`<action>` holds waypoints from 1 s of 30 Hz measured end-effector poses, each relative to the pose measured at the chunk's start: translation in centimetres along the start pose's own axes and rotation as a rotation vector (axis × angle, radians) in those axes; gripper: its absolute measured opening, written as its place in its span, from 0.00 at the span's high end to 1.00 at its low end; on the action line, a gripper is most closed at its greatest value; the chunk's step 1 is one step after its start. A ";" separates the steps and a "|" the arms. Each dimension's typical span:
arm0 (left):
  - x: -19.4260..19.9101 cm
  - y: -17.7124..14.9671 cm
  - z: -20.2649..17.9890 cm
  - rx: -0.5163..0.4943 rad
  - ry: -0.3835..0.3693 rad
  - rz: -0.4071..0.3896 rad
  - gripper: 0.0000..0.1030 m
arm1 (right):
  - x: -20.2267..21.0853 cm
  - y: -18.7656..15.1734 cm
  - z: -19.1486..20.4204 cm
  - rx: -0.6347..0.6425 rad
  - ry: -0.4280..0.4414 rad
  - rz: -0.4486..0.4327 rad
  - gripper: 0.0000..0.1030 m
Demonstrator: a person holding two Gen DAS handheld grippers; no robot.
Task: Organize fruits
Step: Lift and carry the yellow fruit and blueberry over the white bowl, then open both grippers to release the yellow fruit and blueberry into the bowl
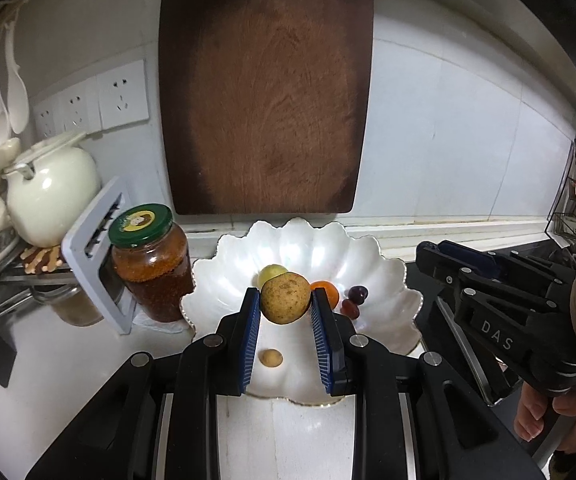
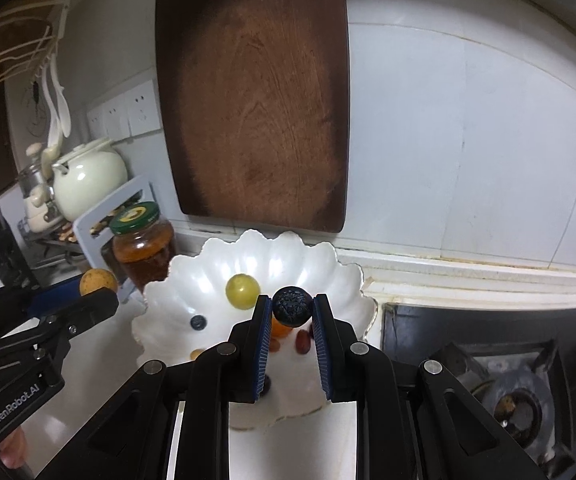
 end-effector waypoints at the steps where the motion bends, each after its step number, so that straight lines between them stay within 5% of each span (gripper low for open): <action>1: -0.4 0.2 0.1 0.002 -0.002 0.007 0.74 | -0.5 0.2 0.0 0.002 -0.001 0.007 0.78; 20: -8.4 0.4 0.6 0.035 -0.027 0.195 0.74 | -8.1 -0.2 -0.8 -0.013 -0.022 0.169 0.78; 24: -9.0 0.2 0.7 0.029 -0.016 0.202 0.59 | -8.6 -0.6 -1.3 -0.042 -0.021 0.191 0.63; 30: -8.7 -0.1 1.1 0.013 0.003 0.189 0.47 | -8.2 -0.8 -1.7 -0.044 -0.055 0.184 0.61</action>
Point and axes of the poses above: each gripper's, at about its wrist camera, not at the fingertips, and x roughly against the way its jaws point, z to its left, y to its top, the point moved 8 cm from there along -x, roughly the way its jaws point, and after that the axes turned 6 degrees about z, right-handed, at the moved point
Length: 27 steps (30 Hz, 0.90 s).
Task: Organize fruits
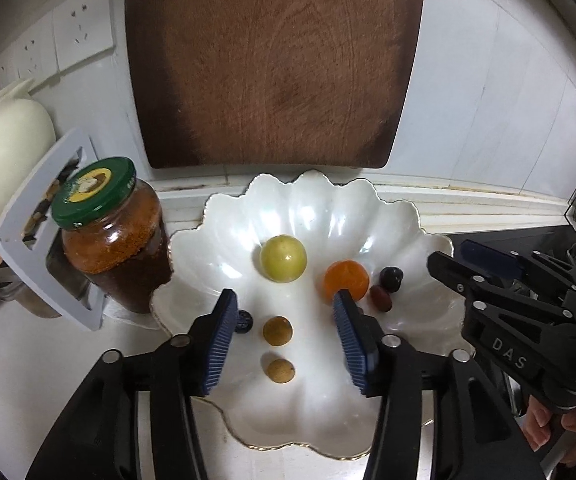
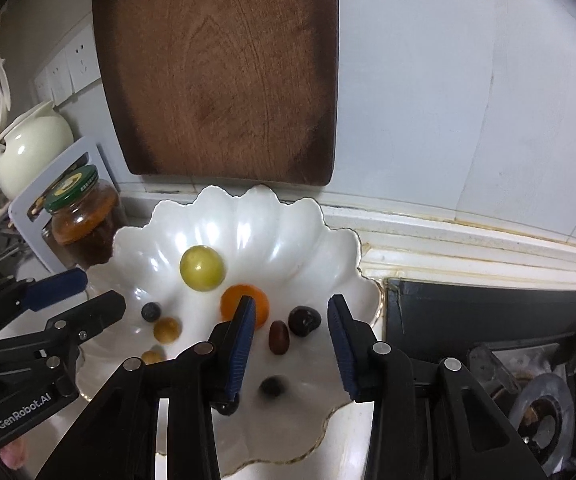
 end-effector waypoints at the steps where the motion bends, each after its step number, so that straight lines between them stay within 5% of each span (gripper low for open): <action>1: 0.3 -0.1 0.2 -0.004 0.010 -0.009 0.43 | 0.2 -0.1 -0.1 -0.002 -0.006 -0.004 0.58; 9: 3.4 -0.5 1.6 -0.040 0.093 -0.084 0.31 | 3.6 -1.0 0.2 -0.035 -0.043 -0.062 0.39; 15: 7.2 -1.3 1.8 -0.077 0.151 -0.180 0.21 | 7.3 -1.7 1.0 -0.034 -0.068 -0.121 0.34; 27: 15.6 -5.1 0.5 -0.044 0.153 -0.293 0.03 | 15.4 -5.5 1.5 -0.017 -0.066 -0.229 0.28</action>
Point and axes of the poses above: each gripper's, at about its wrist camera, not at the fingertips, and x roughly against the way its jaws point, z to its left, y to its top, the point moved 8 cm from there along -x, roughly the way its jaws point, and after that the axes turned 6 degrees about z, right-handed, at the moved point
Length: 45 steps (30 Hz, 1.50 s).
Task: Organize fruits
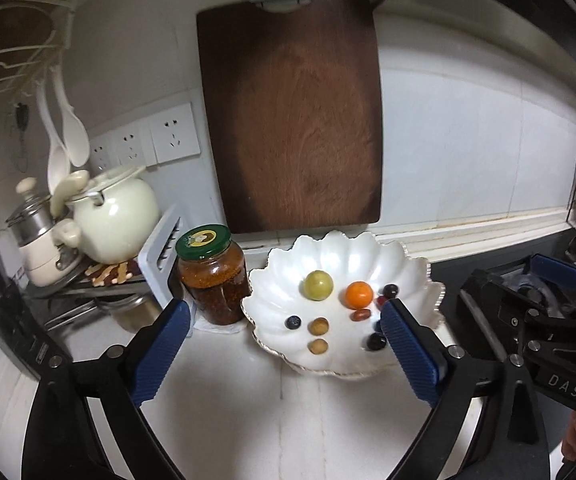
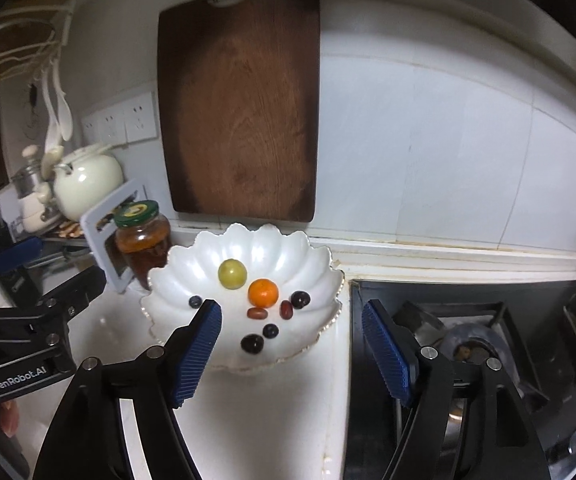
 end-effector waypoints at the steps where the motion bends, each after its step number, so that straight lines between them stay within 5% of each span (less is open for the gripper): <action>1: 0.8 -0.2 -0.1 0.007 -0.001 -0.008 0.03 | 0.8 -0.3 0.0 0.002 0.002 -0.009 0.28; 19: 11.7 -5.4 -2.7 0.022 -0.004 -0.087 0.01 | 11.5 -5.8 -0.9 0.022 0.014 -0.102 0.22; 45: 21.5 -12.6 -3.2 0.050 -0.037 -0.097 0.00 | 21.8 -12.9 0.3 0.022 -0.001 -0.148 0.22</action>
Point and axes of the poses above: each gripper's, at about its wrist camera, not at the fingertips, and x roughly against the way its jaws point, z to its left, y to its top, the point moved 8 cm from there along -x, roughly the way its jaws point, and after that the axes turned 6 degrees about z, right-handed, at the moved point
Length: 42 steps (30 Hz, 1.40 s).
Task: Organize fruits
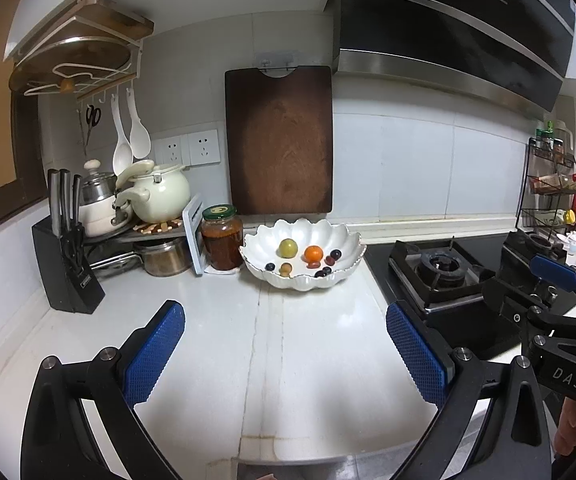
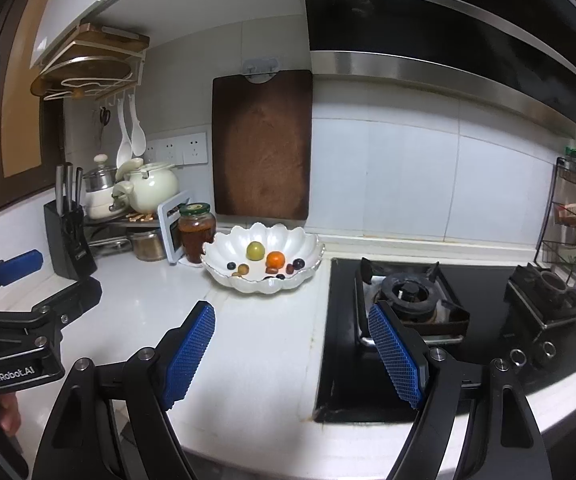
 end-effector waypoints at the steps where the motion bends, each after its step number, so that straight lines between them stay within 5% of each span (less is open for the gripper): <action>1: 0.3 -0.1 -0.1 -0.004 -0.002 -0.002 0.00 | 0.3 -0.2 0.1 0.000 0.001 0.000 0.22; 42: 5.0 -2.1 -1.7 -0.028 -0.018 -0.027 0.00 | 4.7 -2.7 -0.7 -0.001 -0.017 -0.022 0.22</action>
Point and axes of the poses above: each gripper's, at about its wrist camera, not at the fingertips, and x roughly against the way its jaws point, z to its left, y to its top, the point moved 8 cm from there along -x, roughly the way its jaws point, and after that the axes turned 6 degrees about z, right-handed, at the moved point
